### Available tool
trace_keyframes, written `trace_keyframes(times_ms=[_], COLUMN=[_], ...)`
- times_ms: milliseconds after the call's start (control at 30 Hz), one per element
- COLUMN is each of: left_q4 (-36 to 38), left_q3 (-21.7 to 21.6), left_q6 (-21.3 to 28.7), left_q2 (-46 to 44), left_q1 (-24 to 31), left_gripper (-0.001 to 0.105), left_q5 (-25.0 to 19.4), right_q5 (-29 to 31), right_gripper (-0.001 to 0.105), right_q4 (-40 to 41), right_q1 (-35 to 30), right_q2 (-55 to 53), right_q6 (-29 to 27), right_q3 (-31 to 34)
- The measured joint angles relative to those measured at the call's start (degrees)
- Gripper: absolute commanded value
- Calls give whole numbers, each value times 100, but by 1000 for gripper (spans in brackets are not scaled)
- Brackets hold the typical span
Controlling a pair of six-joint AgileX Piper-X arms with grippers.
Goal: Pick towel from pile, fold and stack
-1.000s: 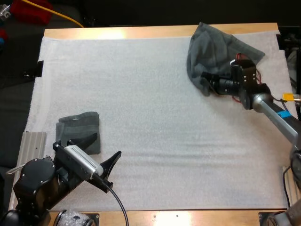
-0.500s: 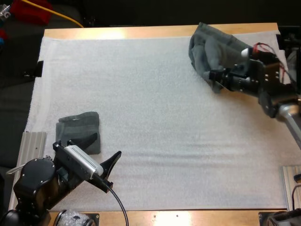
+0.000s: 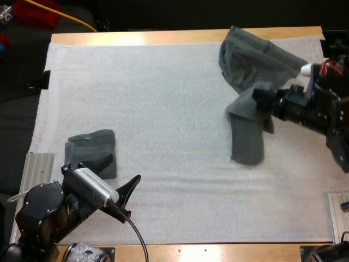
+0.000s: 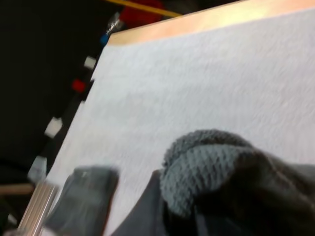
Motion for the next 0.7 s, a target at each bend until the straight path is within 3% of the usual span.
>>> trace_keyframes(times_ms=[233, 467, 700], left_q4=[0, 0, 0], left_q3=[0, 0, 0], left_q6=[0, 0, 0], left_q2=[0, 0, 0], left_q1=[0, 0, 0], left_gripper=[69, 69, 69], left_q5=[0, 0, 0], right_q5=[352, 1386, 2349], right_gripper=[1, 1, 1], right_q4=[1124, 1750, 1914], right_q1=[598, 997, 999], right_q2=[-483, -972, -1089], right_q6=[-17, -148, -313], right_q3=[0, 0, -170])
